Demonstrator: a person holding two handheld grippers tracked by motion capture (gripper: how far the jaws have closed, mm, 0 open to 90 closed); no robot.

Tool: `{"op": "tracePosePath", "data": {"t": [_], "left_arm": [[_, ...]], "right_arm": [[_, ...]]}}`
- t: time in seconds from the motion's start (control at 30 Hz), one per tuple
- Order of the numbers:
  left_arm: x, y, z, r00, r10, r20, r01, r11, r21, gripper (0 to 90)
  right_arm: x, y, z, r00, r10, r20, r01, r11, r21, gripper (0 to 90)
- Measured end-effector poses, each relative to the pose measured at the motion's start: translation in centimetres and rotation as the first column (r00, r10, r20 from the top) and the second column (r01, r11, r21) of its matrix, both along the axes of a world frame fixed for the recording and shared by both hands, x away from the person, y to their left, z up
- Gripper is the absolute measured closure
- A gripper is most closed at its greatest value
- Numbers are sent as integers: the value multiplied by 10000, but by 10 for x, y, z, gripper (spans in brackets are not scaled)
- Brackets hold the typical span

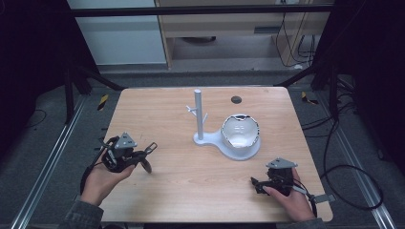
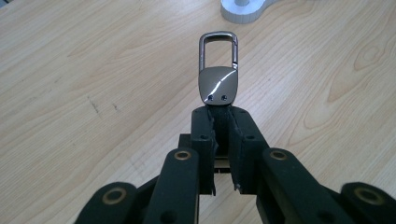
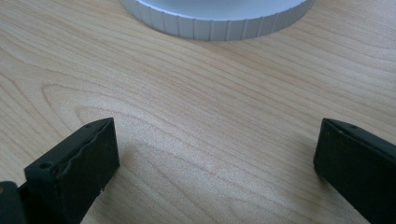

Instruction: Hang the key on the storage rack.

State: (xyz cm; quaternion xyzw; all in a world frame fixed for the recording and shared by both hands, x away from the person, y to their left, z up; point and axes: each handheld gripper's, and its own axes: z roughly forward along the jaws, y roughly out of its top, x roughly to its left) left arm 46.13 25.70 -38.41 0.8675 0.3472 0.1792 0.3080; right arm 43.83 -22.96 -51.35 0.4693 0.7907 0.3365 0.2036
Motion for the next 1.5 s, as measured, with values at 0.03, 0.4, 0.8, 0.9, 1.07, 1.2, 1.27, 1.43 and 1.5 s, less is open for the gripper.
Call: {"op": "tracePosePath", "data": {"t": [0.03, 0.4, 0.8, 0.9, 1.07, 1.2, 1.27, 1.43, 1.5], "left_arm": [[1, -1, 0, 10000, -11, 2, 11, 10000, -49, 810], [8, -22, 8, 9994, -219, 285, 226, 9994, -269, 810], [15, -33, 25, 9971, -39, 759, 116, 9948, -1015, 810], [16, -36, 30, 9962, -67, 870, 174, 9923, -1229, 811], [16, -44, 42, 9919, -146, 1263, 322, 9898, -1385, 811], [16, -51, 55, 9874, -237, 1562, 447, 9902, -1325, 810], [17, -53, 59, 9864, -258, 1625, 482, 9896, -1352, 810], [20, -59, 67, 9830, -265, 1814, 504, 9904, -1289, 811], [20, -62, 69, 9825, -290, 1839, 533, 9902, -1290, 811]], "right_arm": [[0, 0, 0, 10000, -5, 4, 5, 10000, 4, 4], [1, 0, 0, 10000, -2, -6, 2, 10000, 0, 4], [1, 0, 0, 10000, -25, -9, 25, 10000, -9, 3], [1, 0, 0, 10000, -26, -10, 26, 10000, -10, 4], [1, 0, 0, 10000, -38, -12, 38, 10000, -6, 3], [1, 0, 0, 10000, -42, -8, 42, 10000, -10, 4], [1, 1, 0, 10000, -48, -5, 48, 10000, -13, 4], [1, 1, 0, 10000, -56, -7, 56, 10000, -17, 4], [1, 1, 0, 10000, -66, -10, 66, 10000, -1, 4]]}}
